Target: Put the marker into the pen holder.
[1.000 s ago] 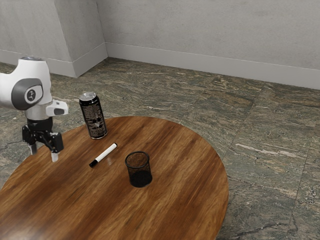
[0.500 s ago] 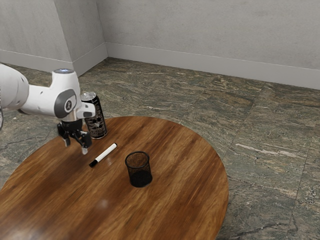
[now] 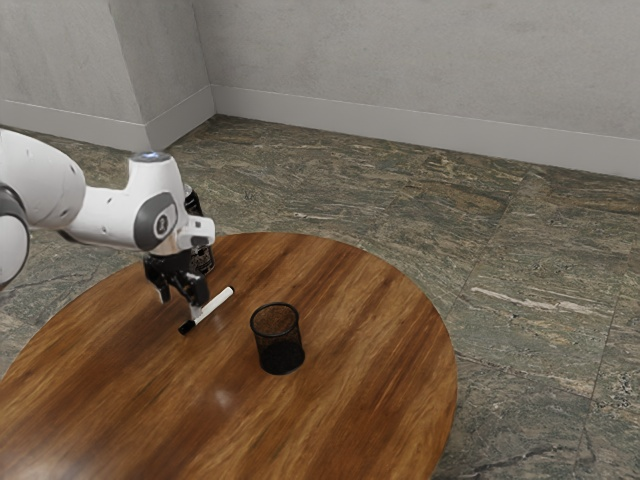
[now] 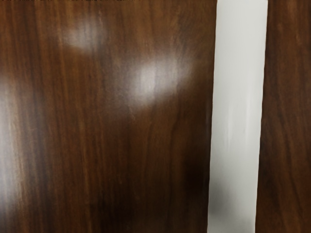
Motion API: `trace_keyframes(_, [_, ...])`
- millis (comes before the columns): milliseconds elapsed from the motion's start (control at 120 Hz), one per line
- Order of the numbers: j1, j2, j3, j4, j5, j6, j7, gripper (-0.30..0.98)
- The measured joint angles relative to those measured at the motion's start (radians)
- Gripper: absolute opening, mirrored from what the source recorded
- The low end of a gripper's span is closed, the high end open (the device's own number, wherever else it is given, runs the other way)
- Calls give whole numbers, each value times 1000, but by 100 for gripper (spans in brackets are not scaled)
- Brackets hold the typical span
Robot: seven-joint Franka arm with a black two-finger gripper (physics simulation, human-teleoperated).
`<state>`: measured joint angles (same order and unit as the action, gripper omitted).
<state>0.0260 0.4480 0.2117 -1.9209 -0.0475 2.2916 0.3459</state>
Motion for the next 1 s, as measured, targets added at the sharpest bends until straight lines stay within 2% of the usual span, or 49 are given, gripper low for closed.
trace_keyframes(450, [0,12,-15,-1,-18,6,-76,44])
trace_keyframes(892, [0,21,-15,-3,-25,6,-121,9])
trace_keyframes(1000, [0,21,-15,-3,-20,7,-133,4])
